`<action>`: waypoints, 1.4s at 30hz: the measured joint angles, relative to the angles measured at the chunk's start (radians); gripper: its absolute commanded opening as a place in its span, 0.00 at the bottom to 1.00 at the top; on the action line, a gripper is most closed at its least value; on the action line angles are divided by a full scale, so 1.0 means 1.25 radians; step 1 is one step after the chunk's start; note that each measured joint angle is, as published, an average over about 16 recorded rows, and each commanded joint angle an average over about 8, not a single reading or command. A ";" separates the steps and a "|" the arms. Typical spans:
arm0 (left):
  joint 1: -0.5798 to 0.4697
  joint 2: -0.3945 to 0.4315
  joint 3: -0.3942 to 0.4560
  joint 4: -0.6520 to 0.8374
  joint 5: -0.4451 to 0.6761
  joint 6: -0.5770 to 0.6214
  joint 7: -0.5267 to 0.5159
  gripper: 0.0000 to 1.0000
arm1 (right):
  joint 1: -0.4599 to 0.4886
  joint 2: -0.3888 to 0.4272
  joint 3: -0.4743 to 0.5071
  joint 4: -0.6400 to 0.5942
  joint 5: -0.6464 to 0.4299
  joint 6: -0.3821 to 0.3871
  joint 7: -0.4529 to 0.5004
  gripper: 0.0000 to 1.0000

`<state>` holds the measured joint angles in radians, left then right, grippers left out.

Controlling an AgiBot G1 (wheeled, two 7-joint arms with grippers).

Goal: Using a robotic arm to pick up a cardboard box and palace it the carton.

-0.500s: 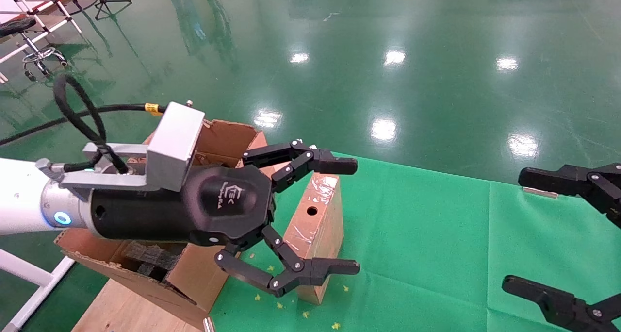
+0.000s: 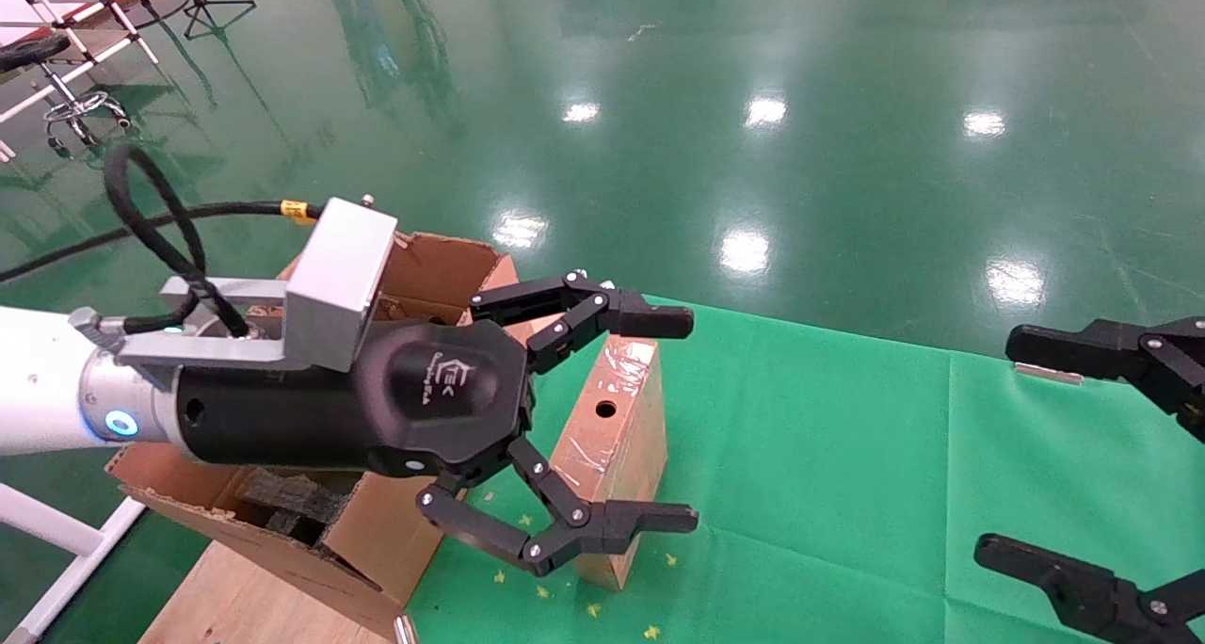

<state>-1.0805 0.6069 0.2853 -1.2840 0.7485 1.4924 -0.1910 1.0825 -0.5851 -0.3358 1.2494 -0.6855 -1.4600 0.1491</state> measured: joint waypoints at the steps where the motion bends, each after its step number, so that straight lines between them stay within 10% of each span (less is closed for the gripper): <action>1: -0.002 -0.001 0.002 -0.001 0.006 -0.001 -0.001 1.00 | 0.000 0.000 0.000 0.000 0.000 0.000 0.000 0.67; 6: -0.028 -0.006 0.020 -0.009 0.058 -0.006 -0.014 1.00 | 0.000 0.000 0.000 0.000 0.000 0.000 0.000 0.08; 8: -0.043 -0.008 0.031 -0.013 0.085 -0.007 -0.022 1.00 | 0.000 0.000 0.000 0.000 0.000 0.000 0.000 0.00; 26: -0.204 0.008 0.139 -0.043 0.361 -0.021 -0.154 1.00 | 0.000 0.000 0.000 0.000 0.000 0.000 0.000 0.00; 42: -0.434 0.130 0.307 -0.038 0.745 0.024 -0.726 1.00 | 0.000 0.000 0.000 0.000 0.000 0.000 0.000 0.00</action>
<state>-1.6224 0.7700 0.6693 -1.3314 1.6799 1.5225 -1.0983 1.0823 -0.5849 -0.3360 1.2490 -0.6851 -1.4595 0.1489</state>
